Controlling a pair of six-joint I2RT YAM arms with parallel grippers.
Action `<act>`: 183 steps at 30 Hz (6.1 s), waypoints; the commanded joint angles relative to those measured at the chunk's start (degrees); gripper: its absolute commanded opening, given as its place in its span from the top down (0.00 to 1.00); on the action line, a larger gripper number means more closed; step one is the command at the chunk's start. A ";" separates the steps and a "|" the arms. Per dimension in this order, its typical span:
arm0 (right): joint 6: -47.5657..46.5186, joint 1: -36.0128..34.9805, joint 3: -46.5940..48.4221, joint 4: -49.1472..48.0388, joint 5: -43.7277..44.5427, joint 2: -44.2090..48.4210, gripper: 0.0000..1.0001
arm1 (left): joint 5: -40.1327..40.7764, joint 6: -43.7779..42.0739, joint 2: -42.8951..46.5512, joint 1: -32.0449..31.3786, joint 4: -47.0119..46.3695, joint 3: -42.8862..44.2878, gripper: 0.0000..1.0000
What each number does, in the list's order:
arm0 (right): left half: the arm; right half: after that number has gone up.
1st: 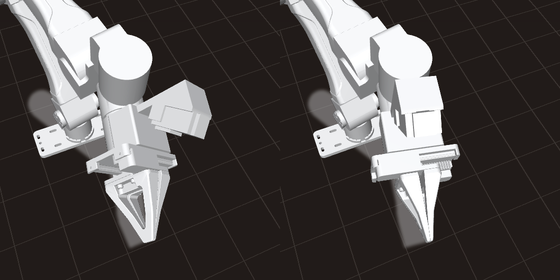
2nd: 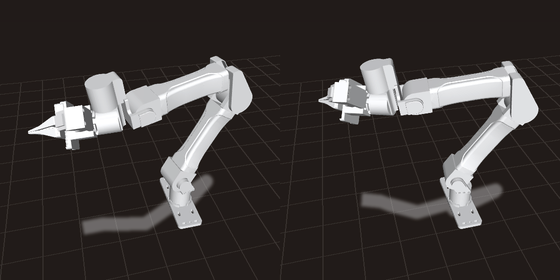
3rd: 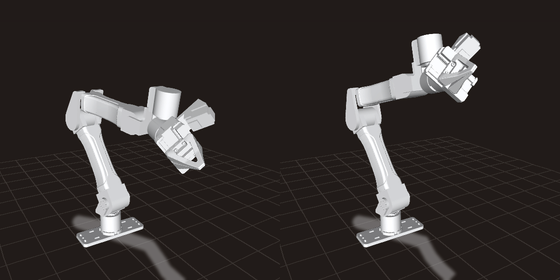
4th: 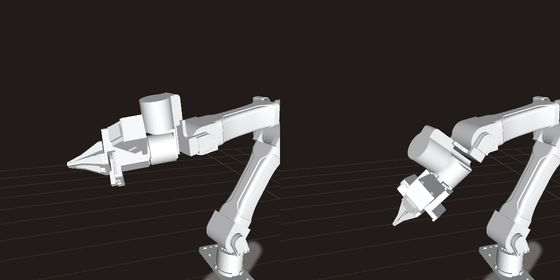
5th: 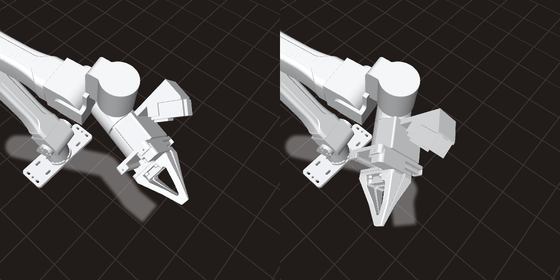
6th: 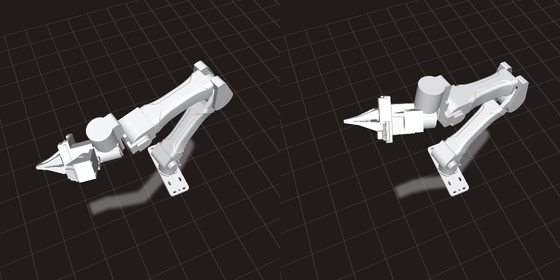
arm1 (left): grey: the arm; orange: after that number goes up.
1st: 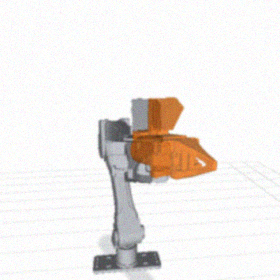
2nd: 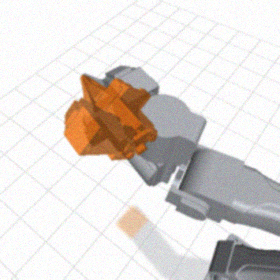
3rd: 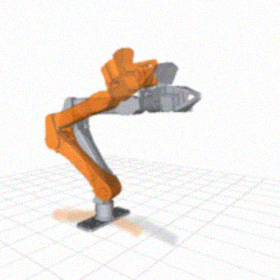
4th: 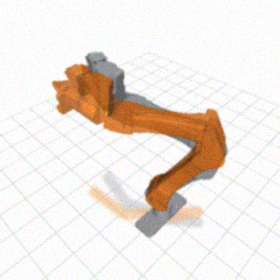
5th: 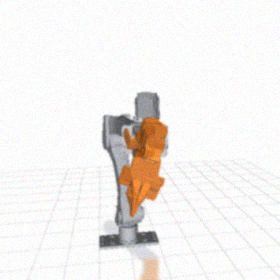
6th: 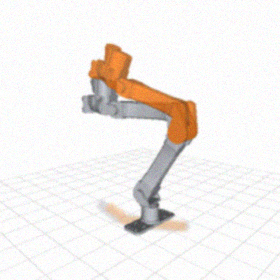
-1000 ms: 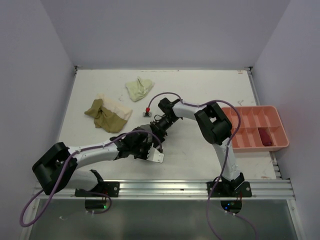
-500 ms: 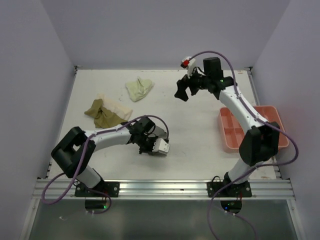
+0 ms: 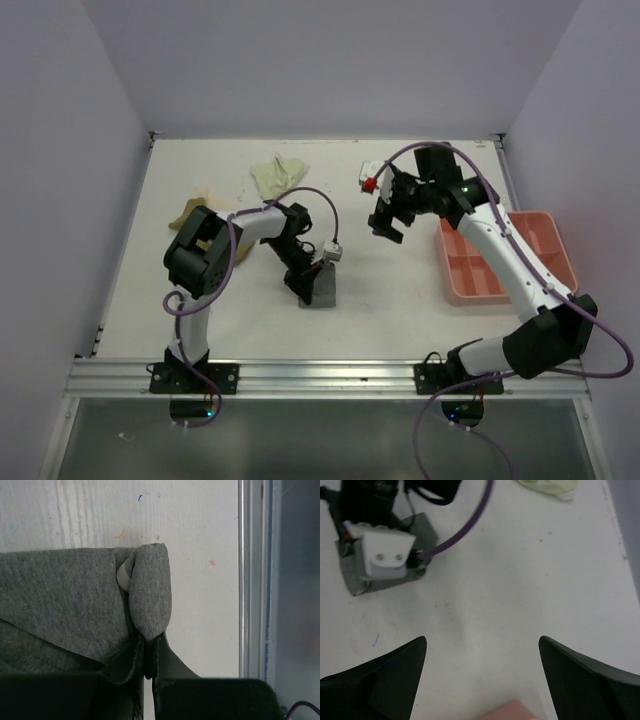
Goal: Roll the underwear
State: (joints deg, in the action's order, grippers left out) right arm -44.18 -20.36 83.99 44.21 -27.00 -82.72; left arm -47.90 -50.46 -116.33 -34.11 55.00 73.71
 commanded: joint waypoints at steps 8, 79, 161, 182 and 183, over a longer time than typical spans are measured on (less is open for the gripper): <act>-6.00 -11.18 -15.77 9.50 -5.69 11.00 0.08 | 6.67 -4.21 -14.88 6.07 6.43 5.12 1.00; 18.79 -22.62 -2.86 -19.60 -33.73 -45.86 1.00 | 19.32 -21.00 71.60 6.08 -44.18 -57.28 0.29; -1.61 -36.15 -24.48 -30.05 14.08 -15.89 0.22 | 12.83 0.01 -21.57 8.18 5.55 8.82 0.88; 6.74 -30.01 -17.55 -23.21 -8.05 -29.07 1.00 | 9.67 2.99 -8.22 12.83 1.25 4.25 0.54; 6.66 -28.78 -16.23 -21.63 -9.46 -29.69 1.00 | 9.32 3.34 -4.73 14.32 1.16 4.25 0.46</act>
State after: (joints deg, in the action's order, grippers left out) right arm -39.44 -51.51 66.11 17.52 -29.56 -108.03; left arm -51.46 -44.58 -125.73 -23.09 72.51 78.94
